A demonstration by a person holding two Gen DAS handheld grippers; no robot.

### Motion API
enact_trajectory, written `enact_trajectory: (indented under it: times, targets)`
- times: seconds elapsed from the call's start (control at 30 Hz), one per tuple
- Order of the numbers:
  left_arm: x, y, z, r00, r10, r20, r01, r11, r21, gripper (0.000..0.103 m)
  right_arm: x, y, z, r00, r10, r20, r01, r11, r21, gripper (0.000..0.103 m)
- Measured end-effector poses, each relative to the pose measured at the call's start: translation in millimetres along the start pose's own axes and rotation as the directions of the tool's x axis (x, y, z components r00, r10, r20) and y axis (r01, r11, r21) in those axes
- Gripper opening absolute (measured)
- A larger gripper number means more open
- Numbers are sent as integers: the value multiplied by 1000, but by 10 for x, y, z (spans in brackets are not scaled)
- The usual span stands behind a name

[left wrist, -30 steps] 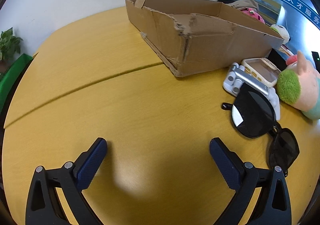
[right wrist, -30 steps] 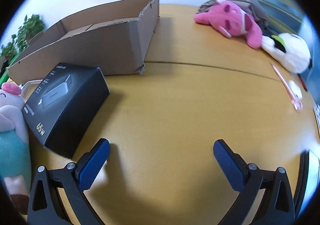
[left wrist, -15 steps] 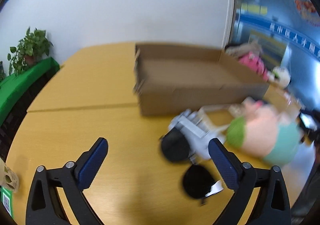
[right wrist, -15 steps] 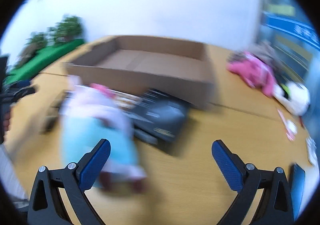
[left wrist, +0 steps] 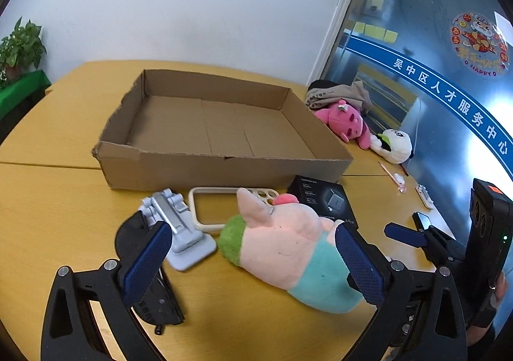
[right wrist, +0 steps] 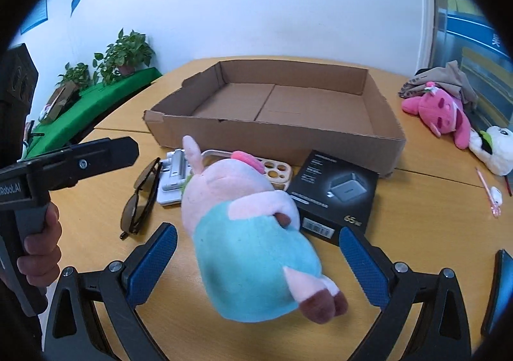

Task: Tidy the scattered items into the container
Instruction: 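Close both grippers on the pink-and-teal plush pig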

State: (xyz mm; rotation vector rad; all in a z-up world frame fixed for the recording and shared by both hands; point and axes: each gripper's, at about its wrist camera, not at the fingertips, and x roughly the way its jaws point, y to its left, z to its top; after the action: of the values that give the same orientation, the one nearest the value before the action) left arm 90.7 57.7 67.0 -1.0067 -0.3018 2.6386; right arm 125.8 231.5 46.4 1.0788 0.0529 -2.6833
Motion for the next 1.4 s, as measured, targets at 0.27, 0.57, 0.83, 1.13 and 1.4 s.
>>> enact_trajectory:
  times: [0.27,0.57,0.83,1.13,1.4]
  targets:
    - [227,95,-36,998,-19,-67,13,996,-91,103,5,-68,-43,1000,-5,-16,5,1000,21,101]
    - [494,92,-107,991,-47,-129,34,994,-100,103,51,-48,-56,1000,2,-31,-1,1000,17,101]
    - [652,139,-167,977,-120,-178,98,987,-129,103,128,-34,-88,998,25,-59,-25,1000,10,101]
    - [802,104,-216,958,-185,-218,156,978,-141,96,200,-49,-127,996,20,-83,-20,1000,0,101]
    - [944,125,-180,942,-249,-223,213,962,-173,95,356,-83,-213,987,40,-155,-40,999,2,101]
